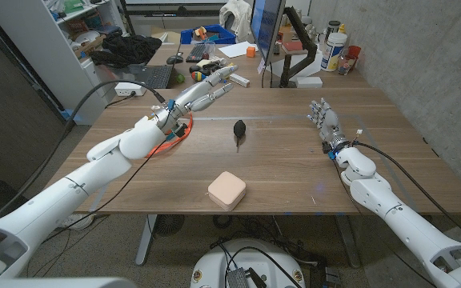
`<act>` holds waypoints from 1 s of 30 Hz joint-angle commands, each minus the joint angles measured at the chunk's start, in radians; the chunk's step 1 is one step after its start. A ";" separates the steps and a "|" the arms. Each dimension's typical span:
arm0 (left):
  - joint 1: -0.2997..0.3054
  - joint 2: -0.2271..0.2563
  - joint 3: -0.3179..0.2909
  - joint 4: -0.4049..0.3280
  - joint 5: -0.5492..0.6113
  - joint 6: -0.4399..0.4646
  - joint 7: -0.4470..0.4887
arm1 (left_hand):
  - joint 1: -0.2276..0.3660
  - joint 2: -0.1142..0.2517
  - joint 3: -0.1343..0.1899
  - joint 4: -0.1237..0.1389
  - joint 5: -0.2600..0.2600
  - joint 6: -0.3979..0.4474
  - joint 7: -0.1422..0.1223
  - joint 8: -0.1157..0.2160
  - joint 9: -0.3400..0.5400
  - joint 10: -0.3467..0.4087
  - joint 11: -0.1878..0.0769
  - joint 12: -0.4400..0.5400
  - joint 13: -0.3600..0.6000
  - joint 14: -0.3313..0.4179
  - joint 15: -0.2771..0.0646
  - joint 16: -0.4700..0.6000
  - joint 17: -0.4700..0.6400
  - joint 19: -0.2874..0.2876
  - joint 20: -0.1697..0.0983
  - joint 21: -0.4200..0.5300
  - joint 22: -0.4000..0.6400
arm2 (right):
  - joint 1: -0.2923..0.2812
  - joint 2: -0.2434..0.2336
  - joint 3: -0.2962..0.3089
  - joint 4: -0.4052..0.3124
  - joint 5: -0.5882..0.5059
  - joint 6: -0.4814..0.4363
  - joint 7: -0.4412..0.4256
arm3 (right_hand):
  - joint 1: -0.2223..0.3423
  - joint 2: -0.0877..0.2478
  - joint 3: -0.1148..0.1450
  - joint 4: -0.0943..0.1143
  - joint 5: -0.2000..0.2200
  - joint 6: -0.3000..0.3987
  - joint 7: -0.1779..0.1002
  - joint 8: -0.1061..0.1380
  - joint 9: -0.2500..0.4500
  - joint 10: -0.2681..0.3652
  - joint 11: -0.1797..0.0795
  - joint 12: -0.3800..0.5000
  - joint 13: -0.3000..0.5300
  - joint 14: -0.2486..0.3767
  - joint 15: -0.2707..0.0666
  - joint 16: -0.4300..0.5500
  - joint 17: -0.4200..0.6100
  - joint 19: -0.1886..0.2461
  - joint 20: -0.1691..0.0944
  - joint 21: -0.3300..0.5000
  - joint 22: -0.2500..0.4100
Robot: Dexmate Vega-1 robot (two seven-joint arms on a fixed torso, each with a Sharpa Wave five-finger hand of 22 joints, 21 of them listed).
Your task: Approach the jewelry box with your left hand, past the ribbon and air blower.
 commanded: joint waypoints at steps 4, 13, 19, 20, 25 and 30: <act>0.005 0.022 -0.013 -0.060 0.159 -0.024 0.028 | 0.010 0.007 0.003 -0.002 0.005 0.018 -0.011 0.005 0.003 0.010 -0.014 0.007 0.004 0.008 -0.035 0.008 0.001 -0.069 -0.004 -0.002 0.002 | -0.003 -0.001 0.002 -0.006 -0.004 -0.001 -0.009 | 0.004 0.070 0.005 0.003 0.006 0.010 0.002 0.008 0.005 0.007 0.002 0.003 0.006 -0.004 -0.003 0.005 0.004 0.004 -0.038 -0.005 0.006; 0.004 0.023 -0.015 -0.073 0.181 -0.037 0.022 | 0.010 0.006 0.002 -0.001 0.006 0.021 -0.019 0.004 0.003 0.012 -0.018 0.006 0.003 0.010 -0.034 0.008 0.001 -0.064 0.002 -0.003 0.002 | -0.002 0.002 0.002 -0.002 -0.003 -0.001 -0.010 | 0.005 0.070 0.006 0.002 0.006 0.010 0.002 0.008 0.005 0.007 0.001 0.003 0.006 -0.004 -0.004 0.005 0.004 0.005 -0.038 -0.008 0.006; 0.005 0.025 -0.016 -0.082 0.210 -0.065 0.034 | 0.009 0.006 0.002 0.000 0.007 0.023 -0.020 0.003 0.003 0.017 -0.023 0.006 0.003 0.014 -0.033 0.009 0.001 -0.060 0.012 -0.004 0.002 | -0.004 0.002 0.002 -0.004 -0.004 -0.002 -0.015 | 0.005 0.070 0.006 0.003 0.006 0.010 0.002 0.007 0.005 0.006 0.003 0.003 0.006 -0.004 -0.004 0.005 0.004 0.005 -0.037 -0.010 0.006; 0.006 0.026 -0.017 -0.084 0.216 -0.069 0.035 | 0.009 0.006 0.002 0.000 0.007 0.024 -0.020 0.003 0.003 0.017 -0.023 0.007 0.003 0.014 -0.034 0.009 0.001 -0.059 0.011 -0.004 0.002 | -0.005 0.002 0.002 -0.005 -0.005 -0.002 -0.016 | 0.005 0.070 0.006 0.003 0.006 0.010 0.002 0.007 0.005 0.006 0.002 0.003 0.006 -0.004 -0.005 0.005 0.004 0.004 -0.037 -0.010 0.006; 0.008 0.028 -0.020 -0.090 0.221 -0.094 0.039 | 0.009 0.006 0.002 0.000 0.007 0.025 -0.022 0.003 0.003 0.019 -0.024 0.007 0.003 0.014 -0.034 0.008 0.001 -0.058 0.008 -0.005 0.002 | -0.005 0.003 0.001 -0.006 -0.007 -0.003 -0.019 | 0.004 0.070 0.005 0.003 0.005 0.010 0.002 0.007 0.005 0.007 0.003 0.003 0.006 -0.004 -0.002 0.005 0.004 0.005 -0.036 -0.012 0.006; 0.012 0.032 -0.026 -0.101 0.231 -0.113 0.041 | 0.009 0.007 0.002 0.001 0.008 0.027 -0.026 0.003 0.003 0.023 -0.026 0.007 0.003 0.016 -0.037 0.009 0.001 -0.057 0.005 -0.006 0.002 | -0.006 0.004 0.000 -0.010 -0.009 -0.003 -0.024 | 0.004 0.070 0.005 0.003 0.005 0.010 0.002 0.007 0.005 0.006 0.002 0.003 0.006 -0.004 -0.002 0.005 0.004 0.005 -0.036 -0.013 0.006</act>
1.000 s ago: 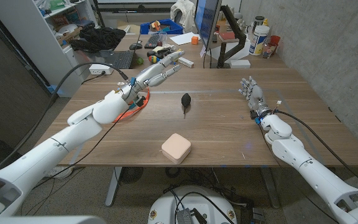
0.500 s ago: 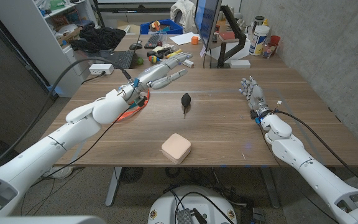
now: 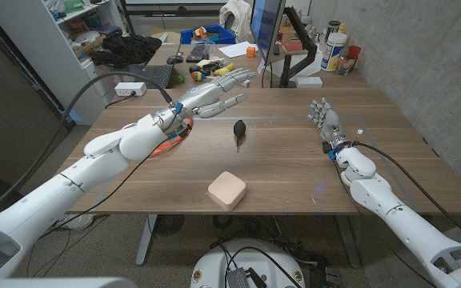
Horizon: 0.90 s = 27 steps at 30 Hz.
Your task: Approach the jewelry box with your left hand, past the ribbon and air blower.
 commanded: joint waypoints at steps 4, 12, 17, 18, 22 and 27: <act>0.011 0.010 -0.015 -0.029 0.045 -0.053 0.012 | 0.009 0.007 0.002 0.001 0.005 0.005 -0.007 0.003 0.003 0.004 -0.010 0.007 0.003 0.006 -0.039 0.009 0.001 -0.051 -0.002 -0.004 0.002 | -0.004 0.003 -0.003 -0.009 -0.006 -0.003 -0.012 | 0.004 0.070 0.005 0.003 0.005 0.010 0.002 0.007 0.005 0.007 0.003 0.003 0.001 -0.004 -0.002 0.005 0.004 0.002 -0.033 -0.002 0.006; 0.022 0.017 -0.026 -0.048 0.087 -0.079 0.025 | 0.009 0.008 0.002 0.002 0.006 0.012 -0.011 0.004 0.003 0.010 -0.012 0.008 0.003 0.010 -0.039 0.009 0.001 -0.048 0.001 -0.005 0.003 | -0.007 0.005 -0.005 -0.014 -0.009 -0.003 -0.017 | 0.005 0.070 0.006 0.003 0.005 0.009 0.002 0.007 0.005 0.007 0.003 0.003 0.001 -0.004 -0.002 0.005 0.003 0.002 -0.033 -0.004 0.006; 0.030 0.023 -0.036 -0.063 0.110 -0.090 0.030 | 0.013 0.005 0.003 -0.002 0.009 0.025 -0.019 0.006 0.003 0.021 -0.022 0.009 0.003 0.029 -0.032 0.013 0.000 -0.040 0.036 -0.007 0.003 | -0.007 0.006 -0.006 -0.015 -0.010 -0.004 -0.020 | 0.005 0.070 0.006 0.002 0.005 0.010 0.002 0.007 0.005 0.007 0.003 0.003 0.001 -0.004 -0.002 0.005 0.003 0.003 -0.032 -0.005 0.006; 0.032 0.025 -0.037 -0.066 0.112 -0.090 0.028 | 0.014 0.005 0.004 -0.002 0.009 0.026 -0.020 0.006 0.003 0.022 -0.021 0.009 0.003 0.030 -0.032 0.013 0.000 -0.040 0.037 -0.007 0.003 | -0.007 0.006 -0.006 -0.016 -0.011 -0.005 -0.020 | 0.005 0.070 0.005 0.002 0.005 0.010 0.002 0.007 0.005 0.007 0.002 0.003 0.001 -0.004 -0.002 0.005 0.003 0.003 -0.032 -0.005 0.006; 0.034 0.032 -0.038 -0.075 0.117 -0.090 0.013 | 0.018 0.004 0.006 -0.006 0.011 0.028 -0.024 0.006 0.003 0.026 -0.022 0.009 0.003 0.034 -0.031 0.013 -0.001 -0.039 0.044 -0.009 0.003 | -0.009 0.006 -0.006 -0.018 -0.012 -0.005 -0.023 | 0.004 0.070 0.005 0.003 0.005 0.010 0.002 0.007 0.005 0.007 0.002 0.003 0.001 -0.004 -0.002 0.005 0.004 0.003 -0.032 -0.006 0.006; 0.033 0.040 -0.038 -0.084 0.123 -0.094 -0.004 | 0.023 0.004 0.008 -0.009 0.012 0.031 -0.026 0.006 0.003 0.027 -0.023 0.008 0.003 0.038 -0.035 0.013 -0.001 -0.037 0.047 -0.010 0.002 | -0.009 0.007 -0.007 -0.018 -0.012 -0.008 -0.026 | 0.004 0.070 0.005 0.003 0.005 0.010 0.002 0.007 0.005 0.006 0.002 0.003 0.001 -0.004 -0.002 0.005 0.004 0.004 -0.033 -0.007 0.006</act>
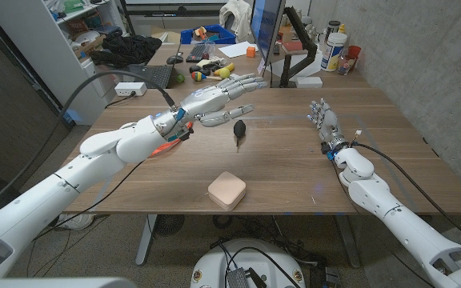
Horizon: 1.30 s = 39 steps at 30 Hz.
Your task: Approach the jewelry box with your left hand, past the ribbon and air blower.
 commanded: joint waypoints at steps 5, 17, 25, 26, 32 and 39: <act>0.007 0.025 -0.008 -0.036 0.025 -0.012 -0.044 | 0.015 0.001 0.006 -0.008 0.006 0.008 -0.002 0.005 0.003 0.010 -0.005 0.005 0.003 0.012 -0.038 0.005 -0.002 -0.030 0.015 -0.007 0.002 | 0.003 0.005 -0.004 0.000 -0.004 -0.003 -0.006 | 0.004 0.070 0.005 0.003 0.005 0.010 0.002 0.007 0.005 0.006 0.003 0.003 0.001 -0.004 -0.002 0.005 0.004 0.005 -0.033 -0.008 0.001; -0.001 0.050 0.007 -0.068 -0.003 0.019 -0.137 | 0.028 0.000 0.012 -0.018 0.010 0.015 -0.002 0.006 0.002 0.009 -0.006 0.002 0.003 0.017 -0.037 0.004 -0.003 -0.028 0.019 -0.011 0.002 | 0.012 0.009 -0.008 0.012 -0.003 -0.004 0.002 | 0.004 0.069 0.005 0.003 0.005 0.010 0.002 0.007 0.005 0.006 0.003 0.003 0.001 -0.004 -0.002 0.005 0.004 0.005 -0.032 -0.011 0.001; -0.003 0.064 0.017 -0.087 -0.019 0.042 -0.189 | 0.036 -0.001 0.016 -0.024 0.012 0.012 -0.003 0.003 0.002 0.009 -0.007 0.001 0.003 0.022 -0.034 0.004 -0.003 -0.026 0.022 -0.013 0.002 | 0.012 0.009 -0.007 0.016 -0.001 -0.003 0.004 | 0.004 0.070 0.005 0.003 0.005 0.010 0.001 0.007 0.005 0.006 0.003 0.003 0.001 -0.004 -0.001 0.005 0.004 0.006 -0.032 -0.013 0.001; -0.001 0.066 0.017 -0.090 -0.020 0.046 -0.194 | 0.037 -0.001 0.016 -0.024 0.012 0.011 -0.003 0.003 0.002 0.009 -0.007 0.000 0.003 0.022 -0.034 0.003 -0.003 -0.026 0.022 -0.013 0.002 | 0.011 0.008 -0.007 0.017 -0.001 -0.002 0.005 | 0.004 0.070 0.005 0.003 0.005 0.010 0.001 0.007 0.005 0.005 0.002 0.002 0.001 -0.004 -0.001 0.005 0.004 0.006 -0.032 -0.013 0.001; 0.003 0.075 0.020 -0.100 -0.031 0.062 -0.218 | 0.041 -0.003 0.017 -0.028 0.013 0.009 -0.003 0.001 0.002 0.009 -0.008 0.000 0.003 0.022 -0.034 0.003 -0.003 -0.026 0.023 -0.015 0.002 | 0.008 0.006 -0.006 0.014 -0.002 -0.001 0.004 | 0.004 0.069 0.005 0.003 0.005 0.009 0.002 0.007 0.005 0.006 0.003 0.003 0.001 -0.004 -0.001 0.005 0.004 0.006 -0.031 -0.014 0.001; 0.013 0.090 0.018 -0.116 -0.039 0.079 -0.241 | 0.047 -0.005 0.020 -0.032 0.015 0.009 -0.003 0.001 0.003 0.012 -0.008 0.000 0.003 0.024 -0.033 0.002 -0.003 -0.025 0.024 -0.017 0.002 | 0.005 0.004 -0.006 0.008 -0.003 -0.002 0.001 | 0.004 0.069 0.004 0.003 0.005 0.009 0.001 0.007 0.005 0.005 0.003 0.002 0.001 -0.004 -0.001 0.005 0.004 0.006 -0.032 -0.016 0.001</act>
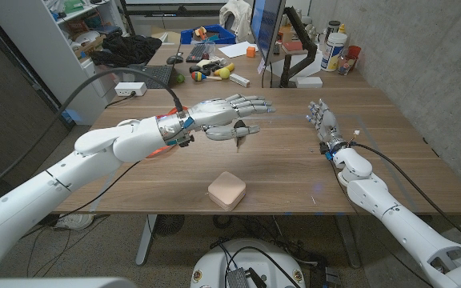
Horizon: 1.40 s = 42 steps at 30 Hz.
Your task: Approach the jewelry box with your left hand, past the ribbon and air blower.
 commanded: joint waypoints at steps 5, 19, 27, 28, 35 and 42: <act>0.017 0.032 0.002 -0.036 -0.018 0.039 -0.061 | 0.028 0.001 0.009 -0.018 0.006 0.004 -0.002 0.001 0.003 0.014 -0.004 0.001 0.004 0.015 -0.028 0.002 0.002 -0.023 0.009 -0.008 0.003 | -0.008 -0.003 0.001 -0.008 0.001 0.001 -0.001 | 0.004 0.069 0.004 0.003 0.005 0.009 0.001 0.007 0.005 0.006 0.002 0.003 0.001 -0.004 -0.002 0.005 0.004 0.007 -0.033 -0.003 0.002; 0.023 0.049 0.010 -0.048 -0.034 0.060 -0.101 | 0.041 0.000 0.013 -0.024 0.008 0.005 -0.003 -0.001 0.003 0.017 -0.003 -0.002 0.004 0.017 -0.029 0.000 0.003 -0.017 0.008 -0.014 0.004 | -0.007 -0.002 0.000 -0.007 0.001 0.000 -0.002 | 0.003 0.069 0.004 0.003 0.005 0.008 0.001 0.007 0.005 0.006 0.003 0.003 0.001 -0.003 0.000 0.005 0.004 0.008 -0.032 -0.007 0.002; 0.027 0.058 0.017 -0.054 -0.044 0.078 -0.126 | 0.043 0.000 0.014 -0.024 0.008 0.003 -0.003 -0.002 0.003 0.017 -0.003 -0.003 0.004 0.017 -0.027 -0.001 0.004 -0.017 0.009 -0.016 0.004 | -0.007 -0.002 0.000 -0.004 0.001 0.000 -0.001 | 0.004 0.069 0.004 0.003 0.005 0.008 0.001 0.007 0.005 0.006 0.003 0.003 0.001 -0.004 0.000 0.005 0.003 0.009 -0.032 -0.009 0.002; 0.027 0.059 0.019 -0.055 -0.047 0.081 -0.131 | 0.043 0.001 0.015 -0.024 0.008 0.003 -0.004 -0.002 0.003 0.017 -0.004 -0.003 0.004 0.017 -0.027 -0.001 0.004 -0.017 0.009 -0.016 0.004 | -0.007 -0.002 0.000 -0.004 0.001 0.000 -0.001 | 0.004 0.070 0.004 0.003 0.005 0.008 0.000 0.007 0.005 0.006 0.002 0.003 0.001 -0.004 -0.001 0.005 0.003 0.009 -0.032 -0.009 0.002; 0.028 0.066 0.024 -0.062 -0.052 0.096 -0.149 | 0.048 0.007 0.019 -0.024 0.009 0.002 -0.004 -0.003 0.004 0.017 -0.004 -0.004 0.004 0.018 -0.028 -0.001 0.004 -0.016 0.009 -0.018 0.005 | -0.006 0.000 -0.001 -0.002 0.001 0.001 -0.001 | 0.003 0.070 0.004 0.003 0.005 0.009 0.001 0.007 0.005 0.006 0.003 0.003 0.001 -0.004 0.000 0.005 0.004 0.009 -0.032 -0.011 0.002; 0.029 0.075 0.028 -0.074 -0.060 0.110 -0.172 | 0.052 0.010 0.021 -0.025 0.009 -0.007 -0.003 -0.007 0.004 0.024 -0.004 -0.002 0.004 0.040 -0.029 0.006 0.005 -0.008 0.008 -0.018 0.005 | -0.008 -0.001 -0.001 -0.004 0.001 0.002 0.000 | 0.003 0.070 0.004 0.003 0.005 0.009 0.002 0.007 0.005 0.007 0.003 0.003 0.001 -0.004 -0.001 0.005 0.004 0.010 -0.031 -0.013 0.002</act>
